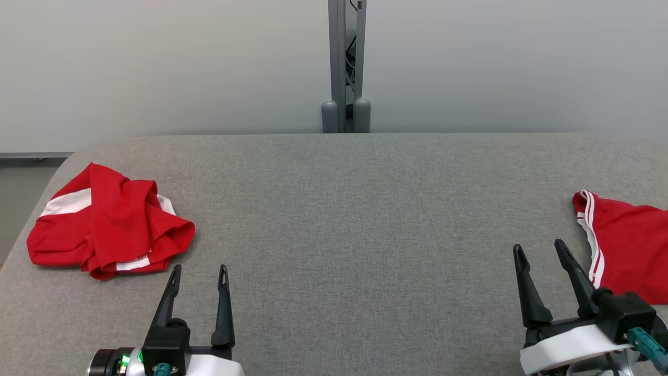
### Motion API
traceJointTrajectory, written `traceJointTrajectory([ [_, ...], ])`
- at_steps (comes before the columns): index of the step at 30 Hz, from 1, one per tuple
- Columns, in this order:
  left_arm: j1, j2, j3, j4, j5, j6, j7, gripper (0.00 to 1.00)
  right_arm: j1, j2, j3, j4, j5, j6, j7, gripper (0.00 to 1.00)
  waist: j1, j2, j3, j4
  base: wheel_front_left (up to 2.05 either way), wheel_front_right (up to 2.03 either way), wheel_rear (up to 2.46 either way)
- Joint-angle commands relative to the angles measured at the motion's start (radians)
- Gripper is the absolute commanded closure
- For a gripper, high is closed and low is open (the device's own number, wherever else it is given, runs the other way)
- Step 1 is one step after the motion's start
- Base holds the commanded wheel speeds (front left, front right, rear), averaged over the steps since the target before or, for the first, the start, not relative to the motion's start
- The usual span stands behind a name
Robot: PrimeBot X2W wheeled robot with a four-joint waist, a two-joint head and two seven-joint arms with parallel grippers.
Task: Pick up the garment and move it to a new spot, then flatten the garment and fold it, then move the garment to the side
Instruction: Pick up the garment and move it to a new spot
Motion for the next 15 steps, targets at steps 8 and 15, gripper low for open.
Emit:
traceJointTrajectory([
  [8, -0.013, 0.004, -0.006, 0.003, 0.004, -0.008, 0.000, 0.00, 0.006, -0.001, -0.008, 0.007, 0.000, 0.000, 0.000, 0.00, 0.0000, 0.0000, -0.002, 0.008, 0.00, 0.00, 0.00],
  [15, -0.016, 0.005, -0.014, 0.014, 0.005, -0.018, 0.000, 0.00, 0.008, -0.001, -0.012, 0.002, 0.014, 0.000, 0.000, 0.00, 0.0000, 0.0000, -0.003, 0.038, 0.00, 0.00, 0.00],
])
